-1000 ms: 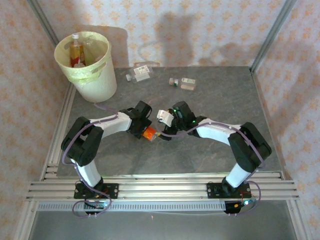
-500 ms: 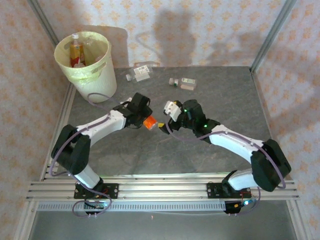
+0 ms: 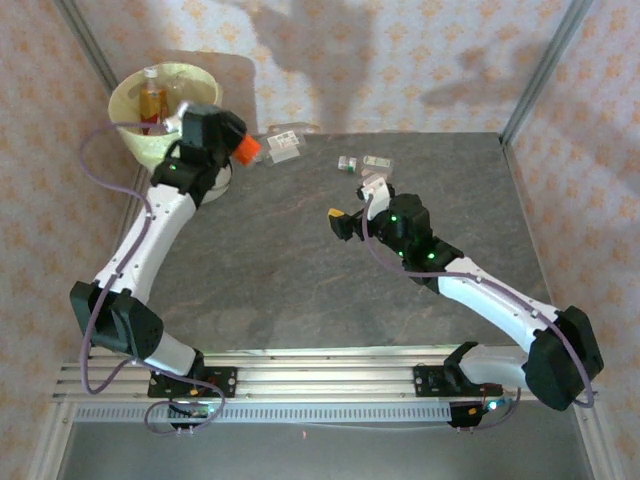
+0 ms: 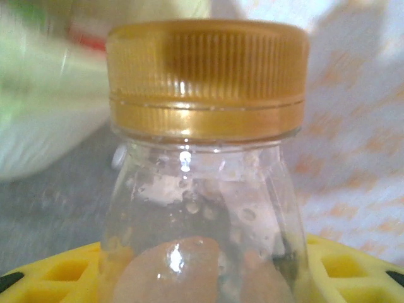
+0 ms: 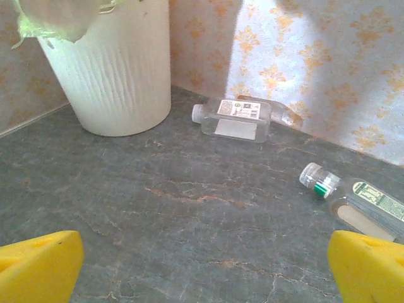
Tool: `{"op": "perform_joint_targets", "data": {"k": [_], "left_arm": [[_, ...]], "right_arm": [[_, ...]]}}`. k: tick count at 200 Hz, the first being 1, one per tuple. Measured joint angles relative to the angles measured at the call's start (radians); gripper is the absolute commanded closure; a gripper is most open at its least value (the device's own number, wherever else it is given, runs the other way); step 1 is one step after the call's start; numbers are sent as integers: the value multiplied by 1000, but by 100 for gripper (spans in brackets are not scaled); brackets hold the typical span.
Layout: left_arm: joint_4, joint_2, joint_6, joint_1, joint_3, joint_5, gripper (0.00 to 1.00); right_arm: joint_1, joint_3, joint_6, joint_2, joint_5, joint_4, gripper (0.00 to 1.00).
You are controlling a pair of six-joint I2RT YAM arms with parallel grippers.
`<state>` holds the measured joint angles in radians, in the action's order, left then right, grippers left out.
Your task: Put the plastic bottles in the bin
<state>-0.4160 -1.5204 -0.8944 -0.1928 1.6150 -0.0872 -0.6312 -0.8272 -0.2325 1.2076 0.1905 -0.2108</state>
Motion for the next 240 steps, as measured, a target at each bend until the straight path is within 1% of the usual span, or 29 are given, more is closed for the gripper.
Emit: {"op": "perform_joint_targets", "data": {"k": [14,28,42,69,88,112,158,178,199,208,224,240], "left_arm": [[-19,-22,37,10,111,-35,45],[-22,-27,68,21,171,-63,45],[-20,-27,87,52,191,-82,45],[-16,-57,123,157,204,-134,45],[-1,-93,177,215,211,-186,45],[9,-127,248,255,229,-214,45],[5,-209,370,327,327,-266,44],[-23,-276,407,348,397,-296,44],[-81,-356,427,354,475,-324,39],[-113,-389,432,355,508,-334,35],[-182,-456,431,355,590,-355,17],[-256,-525,435,355,697,-376,9]], "right_arm": [[0,10,10,-3,-20,1,1],[0,26,17,-18,-40,2,1],[0,39,21,-40,-58,4,1],[0,44,19,-79,-76,8,1],[0,48,19,-97,-87,8,1],[0,63,19,-112,-91,12,1],[0,73,19,-126,-91,36,1],[0,73,19,-134,-91,39,1],[0,73,15,-141,-90,43,1],[0,73,11,-146,-90,51,1],[0,73,3,-155,-90,63,1],[0,73,-7,-162,-91,78,1]]}}
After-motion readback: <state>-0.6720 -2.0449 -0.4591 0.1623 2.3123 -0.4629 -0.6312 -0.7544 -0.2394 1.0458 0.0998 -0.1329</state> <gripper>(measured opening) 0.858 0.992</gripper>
